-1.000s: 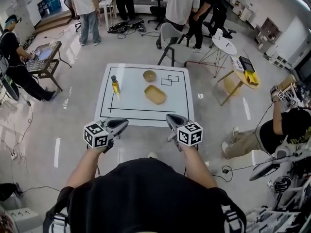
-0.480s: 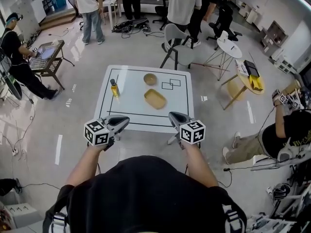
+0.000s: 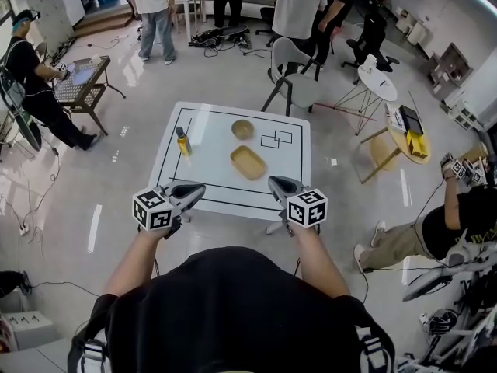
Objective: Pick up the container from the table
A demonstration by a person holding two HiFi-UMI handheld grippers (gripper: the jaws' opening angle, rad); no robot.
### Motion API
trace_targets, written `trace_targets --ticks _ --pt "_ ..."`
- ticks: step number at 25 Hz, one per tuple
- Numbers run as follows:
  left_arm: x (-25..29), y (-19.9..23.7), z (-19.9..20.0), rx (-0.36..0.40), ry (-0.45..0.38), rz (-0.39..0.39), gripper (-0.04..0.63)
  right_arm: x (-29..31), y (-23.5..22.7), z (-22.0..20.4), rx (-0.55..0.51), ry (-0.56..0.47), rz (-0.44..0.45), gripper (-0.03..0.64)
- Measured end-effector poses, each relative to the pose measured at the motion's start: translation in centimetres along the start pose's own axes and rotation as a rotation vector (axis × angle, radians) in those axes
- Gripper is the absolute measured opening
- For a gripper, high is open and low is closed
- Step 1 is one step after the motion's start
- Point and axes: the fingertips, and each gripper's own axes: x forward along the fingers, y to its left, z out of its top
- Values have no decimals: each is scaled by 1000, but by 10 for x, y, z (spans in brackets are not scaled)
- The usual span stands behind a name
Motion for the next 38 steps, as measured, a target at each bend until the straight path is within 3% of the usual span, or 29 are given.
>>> trace_targets --ticks 17,26,38 --pt "57 7 17 2 -19 21 8 10 -53 3 -8 24 47 5" --pt "56 16 16 -26 -25 46 8 11 -61 9 -11 21 50 5" --pt "73 25 17 -26 -13 3 8 13 -72 8 -8 31 23 5"
